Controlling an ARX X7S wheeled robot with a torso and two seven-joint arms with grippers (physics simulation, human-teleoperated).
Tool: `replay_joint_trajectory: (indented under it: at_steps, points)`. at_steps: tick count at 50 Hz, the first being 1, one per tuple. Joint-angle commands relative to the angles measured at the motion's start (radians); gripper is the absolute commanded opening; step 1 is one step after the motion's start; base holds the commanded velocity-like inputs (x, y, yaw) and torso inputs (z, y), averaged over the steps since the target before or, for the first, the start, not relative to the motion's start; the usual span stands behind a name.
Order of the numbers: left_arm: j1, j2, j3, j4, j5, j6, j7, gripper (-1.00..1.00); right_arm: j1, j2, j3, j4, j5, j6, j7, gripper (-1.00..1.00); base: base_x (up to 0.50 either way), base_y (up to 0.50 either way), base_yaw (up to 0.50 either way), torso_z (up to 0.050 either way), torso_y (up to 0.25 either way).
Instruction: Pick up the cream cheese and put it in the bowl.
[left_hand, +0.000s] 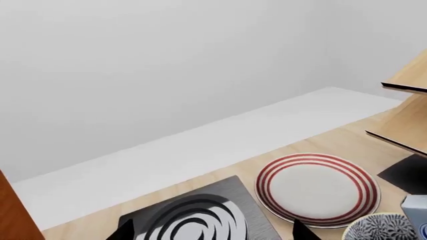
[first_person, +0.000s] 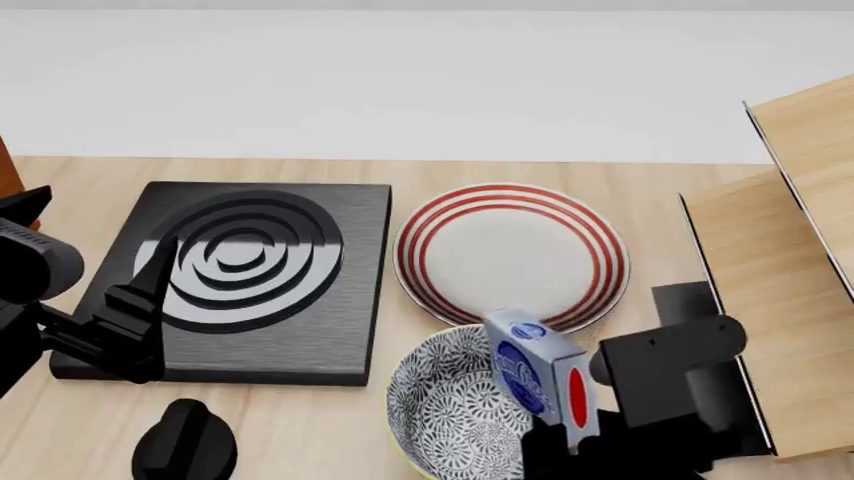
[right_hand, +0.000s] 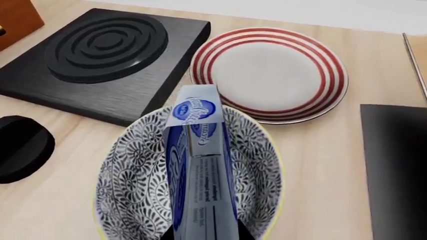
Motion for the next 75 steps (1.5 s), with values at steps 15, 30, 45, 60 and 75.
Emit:
replay_joint_trajectory:
  at_steps: [15, 30, 45, 60, 75]
  points:
    - [0.010, -0.006, 0.006, -0.020, 0.016, 0.023, 0.006, 1.00, 0.062, -0.057, -0.053, 0.073, -0.046, 0.018, -0.014, -1.00, 0.00, 0.00, 0.00, 0.000, 0.000]
    - [0.022, -0.015, 0.004, -0.008, 0.013, 0.028, 0.004, 1.00, 0.113, -0.105, -0.078, 0.164, -0.066, 0.050, 0.016, -1.00, 0.00, 0.00, 0.00, 0.001, 0.001]
    - [0.021, -0.013, 0.006, -0.022, 0.014, 0.036, 0.008, 1.00, 0.139, -0.133, -0.123, 0.216, -0.087, 0.077, 0.020, -1.00, 0.00, 0.00, 0.00, 0.000, 0.001]
    - [0.024, -0.010, 0.016, -0.042, 0.025, 0.052, 0.019, 1.00, 0.150, -0.151, -0.157, 0.240, -0.105, 0.073, 0.004, -1.00, 0.00, 0.00, 0.00, 0.000, 0.001]
    - [0.031, -0.012, 0.021, -0.051, 0.032, 0.063, 0.022, 1.00, 0.154, -0.152, -0.157, 0.240, -0.108, 0.066, 0.012, -1.00, 0.00, 0.00, 0.00, 0.000, 0.000]
